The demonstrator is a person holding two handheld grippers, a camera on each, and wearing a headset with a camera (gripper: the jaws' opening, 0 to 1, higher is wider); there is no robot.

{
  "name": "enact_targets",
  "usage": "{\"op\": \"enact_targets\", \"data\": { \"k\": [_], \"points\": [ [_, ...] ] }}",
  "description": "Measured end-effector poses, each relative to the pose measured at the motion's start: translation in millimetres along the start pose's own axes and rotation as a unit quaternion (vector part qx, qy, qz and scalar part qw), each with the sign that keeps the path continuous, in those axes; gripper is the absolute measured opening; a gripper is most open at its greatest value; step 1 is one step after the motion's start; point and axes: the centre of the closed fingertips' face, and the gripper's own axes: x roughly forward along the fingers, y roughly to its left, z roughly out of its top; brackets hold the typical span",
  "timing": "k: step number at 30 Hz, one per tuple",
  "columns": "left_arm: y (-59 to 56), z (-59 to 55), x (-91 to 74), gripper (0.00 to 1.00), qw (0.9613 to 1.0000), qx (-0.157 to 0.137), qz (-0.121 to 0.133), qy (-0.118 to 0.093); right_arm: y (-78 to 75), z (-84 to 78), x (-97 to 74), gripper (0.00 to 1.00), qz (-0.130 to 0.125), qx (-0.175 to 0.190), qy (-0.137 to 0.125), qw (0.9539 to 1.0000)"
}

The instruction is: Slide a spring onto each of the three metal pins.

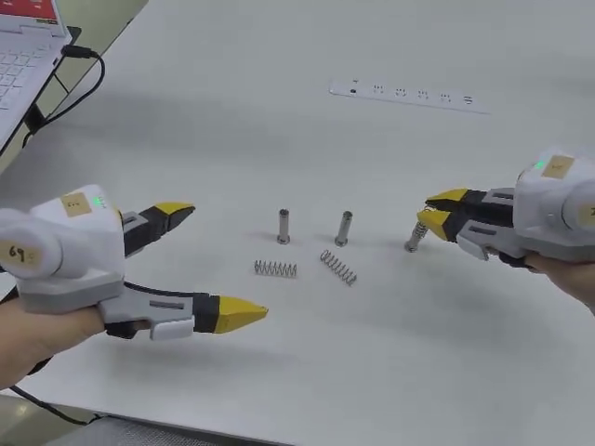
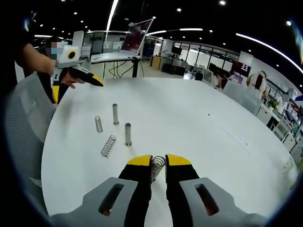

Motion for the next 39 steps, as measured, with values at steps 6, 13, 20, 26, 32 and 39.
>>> {"op": "enact_targets", "data": {
  "k": [6, 13, 20, 26, 32, 39],
  "points": [
    [0.3, 3.1, 1.2, 0.99, 1.0, 0.001, 0.0, -0.003, 1.4, -4.2, 3.3, 0.08, 0.001, 0.0, 0.007, 1.0],
    [0.6, 2.4, 0.0, 0.99, 1.0, 0.001, 0.001, -0.003, 1.8, -8.9, 7.3, 0.08, 0.003, 0.006, 0.013, 0.9999],
    [1.0, 1.3, -1.5, 0.99, 1.0, 0.0, 0.002, -0.002, 3.2, -16.1, 10.7, 0.08, 0.006, 0.005, 0.025, 0.9997],
    [2.0, 2.1, -3.2, 0.99, 1.0, -0.001, 0.003, -0.002, 2.1, -18.5, 14.1, 0.08, 0.005, 0.011, 0.027, 0.9996],
    [2.4, 2.2, -3.8, 0.99, 1.0, -0.002, 0.004, -0.002, 0.9, -18.2, 15.6, 0.08, 0.007, 0.014, 0.026, 0.9995],
    [1.0, 1.2, -3.2, 0.99, 1.0, -0.001, 0.001, 0.0, 1.9, -17.3, 14.1, 0.09, 0.007, 0.015, 0.027, 0.9995]
  ]
}}
